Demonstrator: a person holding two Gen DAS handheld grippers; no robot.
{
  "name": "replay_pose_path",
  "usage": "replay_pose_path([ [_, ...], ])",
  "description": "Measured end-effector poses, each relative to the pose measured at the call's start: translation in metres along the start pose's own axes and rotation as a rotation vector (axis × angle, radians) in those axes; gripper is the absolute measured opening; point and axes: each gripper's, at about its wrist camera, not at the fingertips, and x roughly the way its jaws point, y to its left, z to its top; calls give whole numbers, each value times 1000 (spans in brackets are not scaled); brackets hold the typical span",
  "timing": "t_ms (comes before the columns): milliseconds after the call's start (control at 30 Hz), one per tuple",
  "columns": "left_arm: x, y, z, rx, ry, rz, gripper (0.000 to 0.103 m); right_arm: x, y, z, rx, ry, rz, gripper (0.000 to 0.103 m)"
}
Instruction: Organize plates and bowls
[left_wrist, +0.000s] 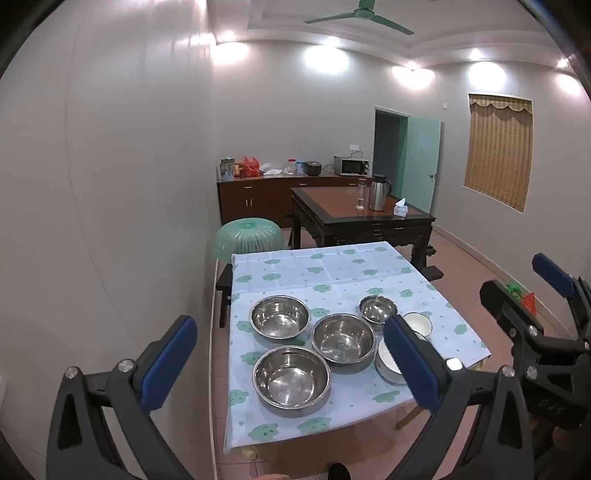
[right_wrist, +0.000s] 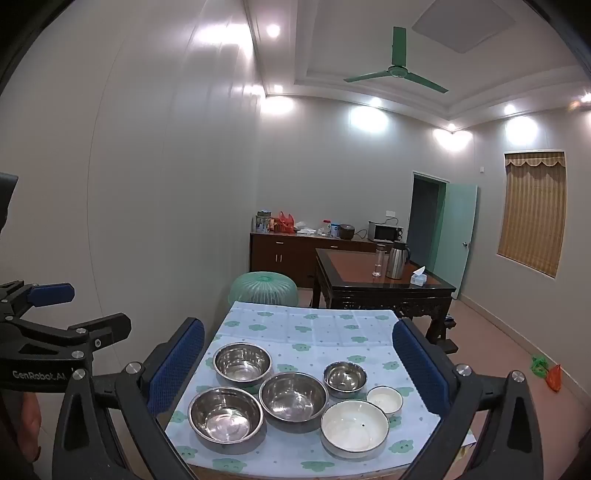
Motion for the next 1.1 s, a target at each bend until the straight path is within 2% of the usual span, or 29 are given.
replay_pose_path([
  [467,9,6,-2,-14,28,-1,103,-6,-2,-4,3,15,5,103],
  [667,14,3,-8,-15,29,5,103,9,2,-6,10,26,3,103],
  [1100,15,2,-9,-13,35,10,103,15,4,-6,2,42,9,103],
])
